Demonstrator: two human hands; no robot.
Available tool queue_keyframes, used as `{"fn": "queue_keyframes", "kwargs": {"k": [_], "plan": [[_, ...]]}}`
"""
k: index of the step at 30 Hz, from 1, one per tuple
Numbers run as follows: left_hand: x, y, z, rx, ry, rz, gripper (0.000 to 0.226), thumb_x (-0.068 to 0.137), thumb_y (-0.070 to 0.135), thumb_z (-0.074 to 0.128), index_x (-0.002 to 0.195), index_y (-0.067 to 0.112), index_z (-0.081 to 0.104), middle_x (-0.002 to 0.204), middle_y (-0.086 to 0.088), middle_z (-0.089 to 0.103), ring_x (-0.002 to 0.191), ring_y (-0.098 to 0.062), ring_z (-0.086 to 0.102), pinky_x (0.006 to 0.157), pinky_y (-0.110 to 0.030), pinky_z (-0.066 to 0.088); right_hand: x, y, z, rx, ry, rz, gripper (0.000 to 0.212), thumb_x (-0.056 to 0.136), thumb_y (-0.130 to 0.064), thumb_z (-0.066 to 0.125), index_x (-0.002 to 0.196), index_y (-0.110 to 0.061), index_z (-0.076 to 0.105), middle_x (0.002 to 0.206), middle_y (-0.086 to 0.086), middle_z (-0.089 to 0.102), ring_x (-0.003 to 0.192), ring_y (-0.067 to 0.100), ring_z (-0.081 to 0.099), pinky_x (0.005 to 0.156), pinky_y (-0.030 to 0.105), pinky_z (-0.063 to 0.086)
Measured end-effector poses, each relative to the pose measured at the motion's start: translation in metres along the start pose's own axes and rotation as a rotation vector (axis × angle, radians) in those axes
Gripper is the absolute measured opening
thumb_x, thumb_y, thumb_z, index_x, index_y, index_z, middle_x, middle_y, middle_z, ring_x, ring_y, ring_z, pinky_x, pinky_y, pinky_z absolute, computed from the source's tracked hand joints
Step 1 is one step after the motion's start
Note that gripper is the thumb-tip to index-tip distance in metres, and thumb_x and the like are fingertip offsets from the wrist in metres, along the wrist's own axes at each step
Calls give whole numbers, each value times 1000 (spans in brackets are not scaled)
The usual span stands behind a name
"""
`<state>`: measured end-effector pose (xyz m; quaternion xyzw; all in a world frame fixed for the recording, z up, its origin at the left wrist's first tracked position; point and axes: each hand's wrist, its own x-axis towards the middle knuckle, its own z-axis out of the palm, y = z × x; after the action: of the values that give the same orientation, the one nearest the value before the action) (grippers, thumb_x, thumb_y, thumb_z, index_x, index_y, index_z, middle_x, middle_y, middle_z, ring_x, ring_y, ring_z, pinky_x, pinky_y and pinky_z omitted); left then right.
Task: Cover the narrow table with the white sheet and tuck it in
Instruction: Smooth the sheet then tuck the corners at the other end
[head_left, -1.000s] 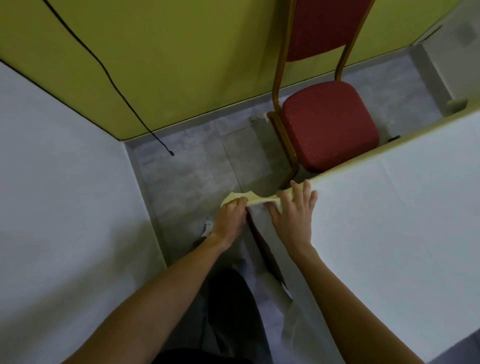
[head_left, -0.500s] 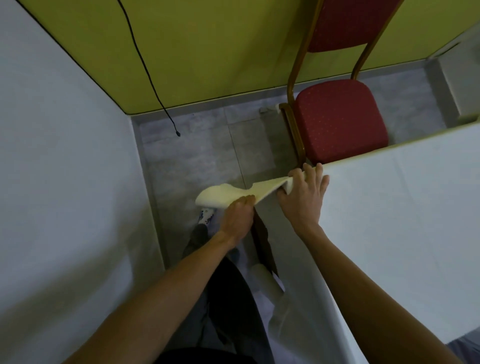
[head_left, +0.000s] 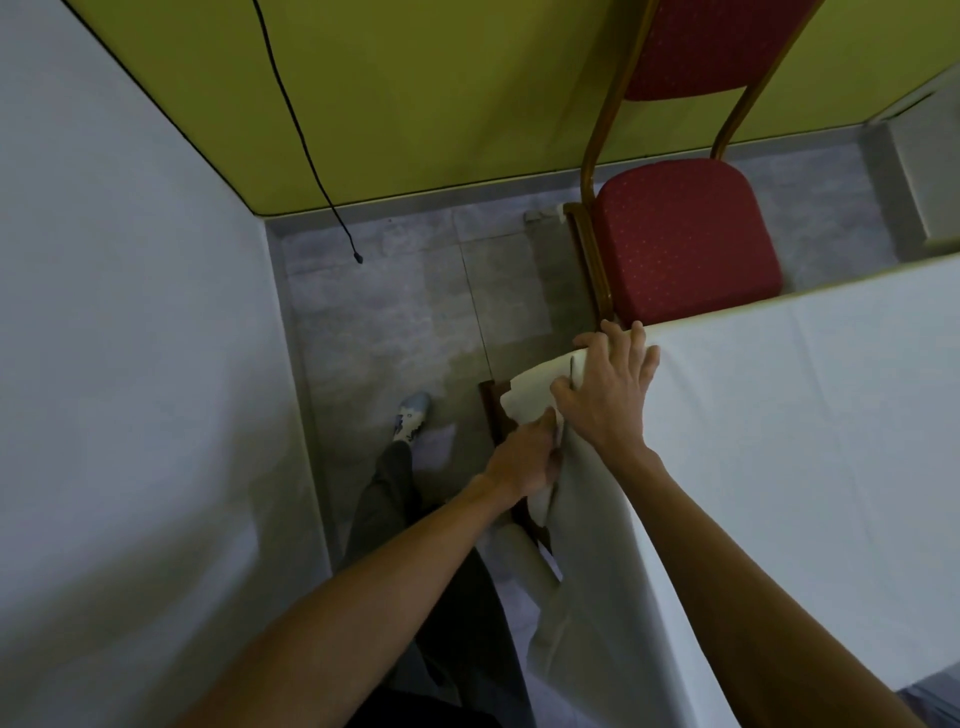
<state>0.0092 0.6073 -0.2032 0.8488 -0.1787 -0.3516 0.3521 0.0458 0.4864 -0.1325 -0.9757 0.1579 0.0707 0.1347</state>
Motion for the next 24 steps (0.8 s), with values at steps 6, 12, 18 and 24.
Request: {"fn": "queue_keyframes", "kwargs": {"k": [6, 12, 18, 24], "plan": [[15, -11, -53, -279, 372, -123, 34, 99, 13, 48, 133, 14, 56, 114, -6, 67, 97, -11, 64, 80, -20, 51, 1, 4, 2, 11, -3, -19, 57, 83, -34, 69, 132, -15, 48, 154, 12, 36, 151, 39, 12, 121, 59, -3], [39, 47, -94, -218, 102, 287, 39, 105, 17, 36, 143, 12, 45, 139, -7, 56, 123, -14, 55, 97, -10, 40, -3, 4, 2, 21, -3, -8, 81, 93, -37, 62, 155, -5, 19, 166, 17, 10, 154, 36, -2, 122, 54, -5], [37, 37, -68, -532, 92, 137, 45, 105, 31, 32, 145, 14, 42, 137, -6, 57, 122, -12, 57, 103, -36, 49, -6, 13, 0, -5, -51, -44, 89, 89, -35, 66, 156, -4, 15, 166, 17, 8, 154, 35, -3, 121, 49, -7], [27, 35, -15, -839, 178, -60, 68, 92, 72, 27, 150, 36, 21, 145, -1, 44, 130, -14, 47, 107, -43, 44, -2, 29, -29, 71, -253, -147, 95, 83, -49, 62, 158, -12, 16, 168, 6, 8, 154, 29, -6, 120, 46, -8]]}}
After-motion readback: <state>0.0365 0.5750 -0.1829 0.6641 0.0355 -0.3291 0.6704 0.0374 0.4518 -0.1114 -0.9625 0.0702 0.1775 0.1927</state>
